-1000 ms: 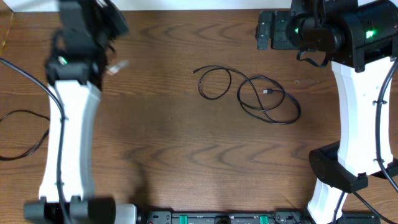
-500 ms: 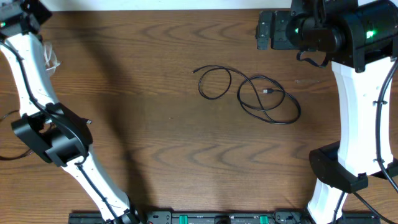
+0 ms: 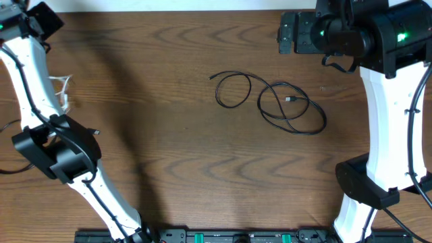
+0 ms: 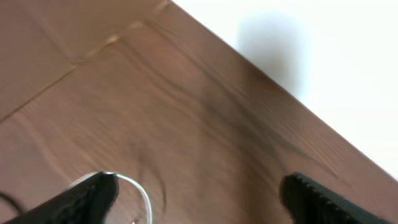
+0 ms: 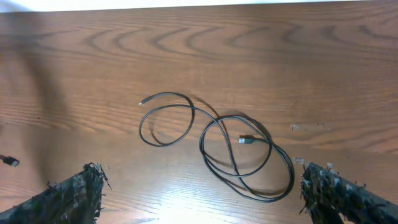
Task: Untangle cables
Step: 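Lay the white cable down in the top-left corner with the left gripper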
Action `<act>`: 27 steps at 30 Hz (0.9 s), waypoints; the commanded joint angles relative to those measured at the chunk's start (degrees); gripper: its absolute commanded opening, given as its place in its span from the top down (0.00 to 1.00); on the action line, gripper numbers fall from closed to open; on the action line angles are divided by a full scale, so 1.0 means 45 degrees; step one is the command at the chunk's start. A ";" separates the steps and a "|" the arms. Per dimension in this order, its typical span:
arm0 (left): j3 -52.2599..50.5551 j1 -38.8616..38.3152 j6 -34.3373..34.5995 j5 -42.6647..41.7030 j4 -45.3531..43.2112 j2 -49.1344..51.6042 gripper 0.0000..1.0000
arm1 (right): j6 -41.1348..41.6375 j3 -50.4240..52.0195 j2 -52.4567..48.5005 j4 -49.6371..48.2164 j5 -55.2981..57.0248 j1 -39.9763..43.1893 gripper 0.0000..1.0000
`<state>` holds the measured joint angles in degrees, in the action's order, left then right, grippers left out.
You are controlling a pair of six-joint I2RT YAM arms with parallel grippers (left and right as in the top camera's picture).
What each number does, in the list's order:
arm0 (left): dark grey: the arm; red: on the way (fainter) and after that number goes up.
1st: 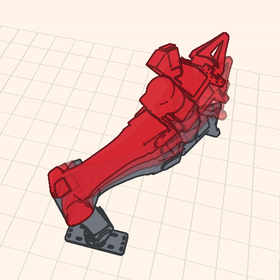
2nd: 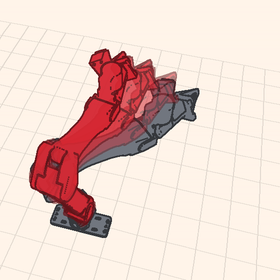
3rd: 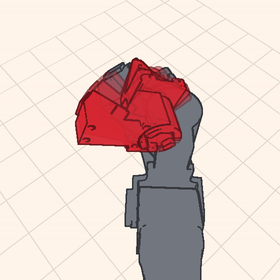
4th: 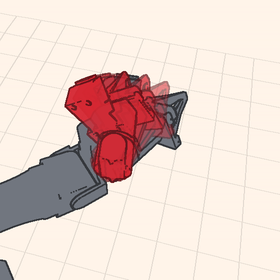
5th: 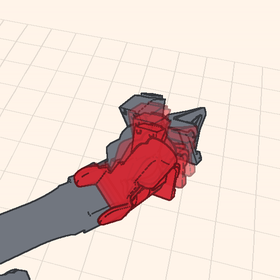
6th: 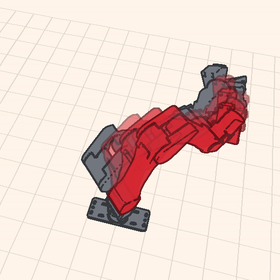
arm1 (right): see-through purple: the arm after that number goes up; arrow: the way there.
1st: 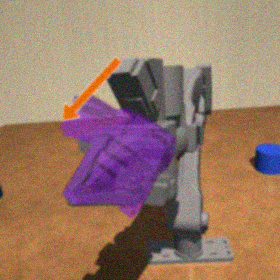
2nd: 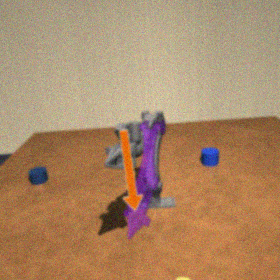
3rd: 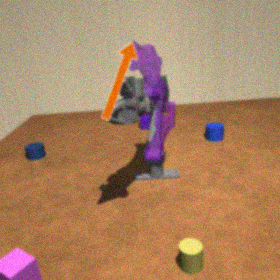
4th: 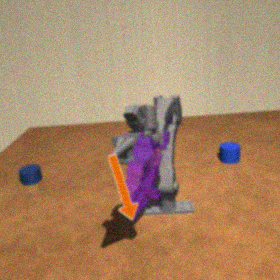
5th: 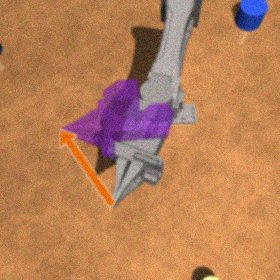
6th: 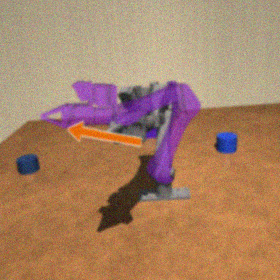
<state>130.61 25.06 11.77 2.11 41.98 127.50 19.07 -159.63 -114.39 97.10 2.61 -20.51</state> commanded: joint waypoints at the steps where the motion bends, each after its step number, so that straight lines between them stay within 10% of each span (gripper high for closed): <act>1: 0.0238 -0.0296 -0.0019 -0.1161 -0.0593 -0.0330 0.30 | 0.0039 0.0010 -0.0107 0.0039 0.0136 -0.0039 0.01; 13: 0.0155 0.0078 -0.0102 0.3453 -0.0019 0.0879 0.00 | 0.0039 0.0010 -0.0107 0.0039 0.0136 -0.0034 0.01; 23: 0.0219 0.0107 -0.0413 0.5838 0.0850 0.1880 0.02 | 0.0039 0.0010 -0.0107 0.0039 0.0136 -0.0034 0.01; 27: 0.0219 0.0107 -0.0325 0.3172 0.1258 0.1287 0.02 | 0.0039 0.0010 -0.0107 0.0039 0.0136 -0.0034 0.01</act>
<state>130.43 25.80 10.48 21.93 46.65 138.04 19.07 -159.63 -114.39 97.10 2.61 -20.51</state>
